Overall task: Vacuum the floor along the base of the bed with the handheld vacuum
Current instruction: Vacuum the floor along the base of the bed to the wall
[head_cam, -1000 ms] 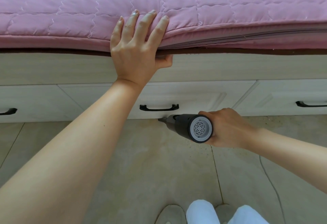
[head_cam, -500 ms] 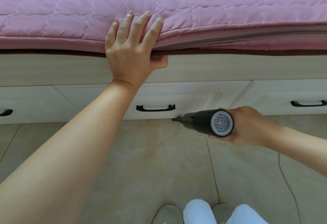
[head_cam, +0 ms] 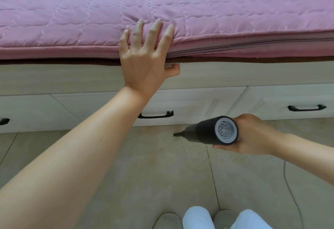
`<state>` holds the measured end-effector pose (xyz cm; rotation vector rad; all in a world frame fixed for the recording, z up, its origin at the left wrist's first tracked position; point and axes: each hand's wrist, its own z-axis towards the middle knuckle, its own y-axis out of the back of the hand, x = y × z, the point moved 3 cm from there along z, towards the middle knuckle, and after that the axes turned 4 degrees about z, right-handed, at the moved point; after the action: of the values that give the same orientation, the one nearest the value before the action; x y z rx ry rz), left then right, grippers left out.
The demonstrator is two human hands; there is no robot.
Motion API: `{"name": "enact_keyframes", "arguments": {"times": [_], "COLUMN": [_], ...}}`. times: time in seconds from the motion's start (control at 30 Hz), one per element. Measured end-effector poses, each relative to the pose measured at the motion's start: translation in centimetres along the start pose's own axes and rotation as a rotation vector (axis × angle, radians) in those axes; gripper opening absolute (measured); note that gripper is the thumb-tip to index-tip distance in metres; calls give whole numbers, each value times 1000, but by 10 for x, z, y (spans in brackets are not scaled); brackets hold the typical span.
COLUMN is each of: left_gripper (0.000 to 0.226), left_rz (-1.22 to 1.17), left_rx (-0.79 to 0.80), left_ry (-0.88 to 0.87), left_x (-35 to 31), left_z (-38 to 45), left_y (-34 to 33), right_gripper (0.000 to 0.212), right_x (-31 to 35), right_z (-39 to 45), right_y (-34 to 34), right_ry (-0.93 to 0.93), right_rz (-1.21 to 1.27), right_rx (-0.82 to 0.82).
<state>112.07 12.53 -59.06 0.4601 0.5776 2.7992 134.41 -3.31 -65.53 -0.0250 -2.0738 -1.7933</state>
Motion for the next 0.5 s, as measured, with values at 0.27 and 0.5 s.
{"name": "enact_keyframes", "arguments": {"times": [0.27, 0.5], "left_gripper": [101, 94], "left_rz": [-39, 15], "left_rx": [24, -17], "left_ry": [-59, -46], "left_x": [-33, -38], "left_z": [13, 6], "left_y": [0, -3], "right_gripper": [60, 56], "right_x": [7, 8], "right_z": [7, 2], "right_y": [0, -5], "right_ry": [-40, -10], "right_rz": [54, 115], "right_rx": [-26, 15]}}
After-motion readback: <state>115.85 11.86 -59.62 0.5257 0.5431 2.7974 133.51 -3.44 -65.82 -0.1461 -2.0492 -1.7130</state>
